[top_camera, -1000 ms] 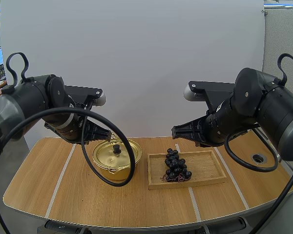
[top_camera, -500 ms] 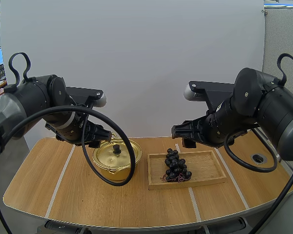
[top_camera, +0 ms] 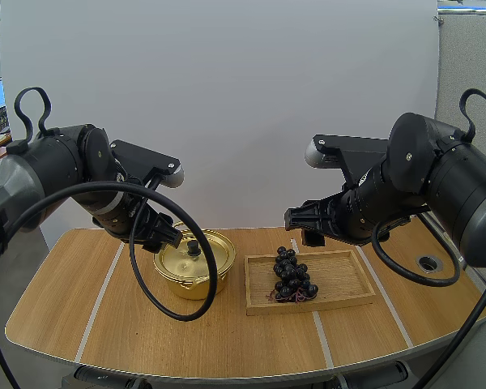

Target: Open the pot, put the grape inside, and close it

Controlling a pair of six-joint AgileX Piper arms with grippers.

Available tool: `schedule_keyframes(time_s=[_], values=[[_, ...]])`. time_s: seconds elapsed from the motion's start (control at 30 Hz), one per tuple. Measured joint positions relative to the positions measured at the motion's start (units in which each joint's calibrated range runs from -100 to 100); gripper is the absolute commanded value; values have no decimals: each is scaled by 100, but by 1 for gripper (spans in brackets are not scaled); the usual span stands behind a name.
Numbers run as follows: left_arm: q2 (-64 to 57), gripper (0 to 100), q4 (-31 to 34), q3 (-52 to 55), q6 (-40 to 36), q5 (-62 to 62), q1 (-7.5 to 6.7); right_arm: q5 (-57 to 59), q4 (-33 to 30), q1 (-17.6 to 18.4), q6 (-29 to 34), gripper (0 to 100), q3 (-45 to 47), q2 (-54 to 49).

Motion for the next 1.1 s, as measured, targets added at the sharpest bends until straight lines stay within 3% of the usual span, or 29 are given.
schedule_keyframes(time_s=[0.57, 0.73, 1.1], values=[[1360, 100, -445, -14, 1268, -1348, 0, 32, 360, 0, 0, 100, 0, 0], [1706, 100, -626, -485, 1460, -1322, 0, 124, 375, 0, 0, 100, 0, 0], [2699, 100, -718, -1883, 1510, -392, -354, 231, 379, 0, 0, 100, 0, 0]])
